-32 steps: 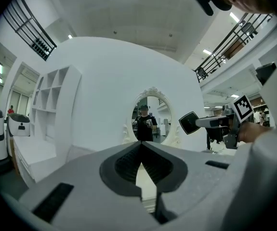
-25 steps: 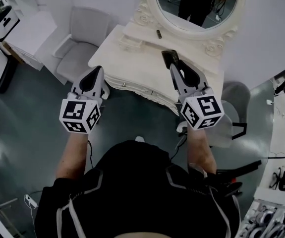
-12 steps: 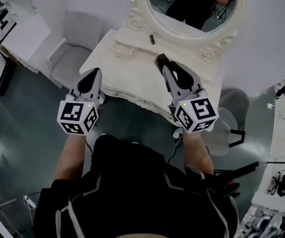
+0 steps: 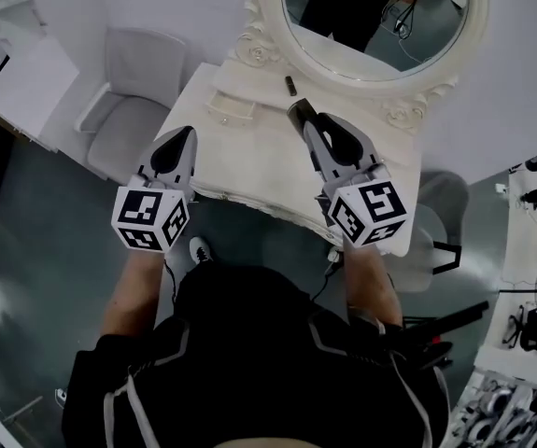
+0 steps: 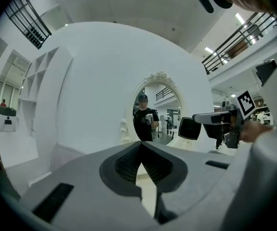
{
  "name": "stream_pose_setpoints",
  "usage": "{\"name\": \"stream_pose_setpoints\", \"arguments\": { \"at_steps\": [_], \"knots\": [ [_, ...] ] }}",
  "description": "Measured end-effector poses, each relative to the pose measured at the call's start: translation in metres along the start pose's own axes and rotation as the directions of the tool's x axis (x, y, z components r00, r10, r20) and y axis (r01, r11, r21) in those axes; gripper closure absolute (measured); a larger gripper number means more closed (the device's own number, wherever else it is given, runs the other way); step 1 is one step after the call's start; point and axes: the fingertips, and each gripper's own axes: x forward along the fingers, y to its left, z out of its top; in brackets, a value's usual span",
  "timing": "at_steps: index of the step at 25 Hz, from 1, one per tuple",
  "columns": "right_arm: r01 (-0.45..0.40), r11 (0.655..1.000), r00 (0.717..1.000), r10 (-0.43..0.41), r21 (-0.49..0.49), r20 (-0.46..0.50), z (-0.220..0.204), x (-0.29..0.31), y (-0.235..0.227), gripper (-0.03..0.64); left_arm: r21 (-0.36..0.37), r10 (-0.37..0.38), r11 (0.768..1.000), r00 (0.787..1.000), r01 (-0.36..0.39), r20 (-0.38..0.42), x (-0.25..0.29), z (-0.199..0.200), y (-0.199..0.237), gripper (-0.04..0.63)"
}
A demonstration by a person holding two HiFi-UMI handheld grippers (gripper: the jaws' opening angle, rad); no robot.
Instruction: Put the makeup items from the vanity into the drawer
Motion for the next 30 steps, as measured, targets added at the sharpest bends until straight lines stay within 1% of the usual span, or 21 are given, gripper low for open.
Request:
{"name": "stream_pose_setpoints", "arguments": {
  "at_steps": [5, 10, 15, 19, 24, 30],
  "knots": [
    [-0.004, 1.0, 1.0, 0.004, 0.005, -0.014, -0.007, 0.049, 0.004, 0.529, -0.006, -0.02, 1.0, 1.0, 0.02, -0.006, 0.02, 0.0, 0.042, 0.592],
    [0.011, 1.0, 0.998, -0.011, 0.003, -0.063, -0.019, 0.094, 0.008, 0.528, -0.018, -0.042, 0.999, 0.999, 0.041, -0.019, 0.034, -0.006, 0.08, 0.592],
    [0.024, 1.0, 0.993, -0.024, -0.002, -0.115, -0.034, 0.134, 0.006, 0.528, -0.04, -0.073, 0.997, 0.997, 0.071, -0.034, 0.044, -0.014, 0.108, 0.592],
    [0.015, 1.0, 0.989, -0.015, 0.001, -0.147, -0.05, 0.163, 0.004, 0.528, -0.046, -0.091, 0.995, 0.994, 0.088, -0.056, 0.051, -0.021, 0.124, 0.592],
    [-0.046, 0.999, 0.98, 0.047, 0.008, -0.196, -0.08, 0.194, -0.009, 0.528, -0.088, -0.088, 0.993, 0.994, 0.083, -0.063, 0.068, -0.038, 0.129, 0.592],
    [-0.178, 0.984, 0.948, 0.176, 0.019, -0.264, -0.126, 0.231, -0.021, 0.528, -0.116, 0.002, 0.993, 0.992, -0.017, -0.123, 0.082, -0.07, 0.134, 0.592]
  ]
}}
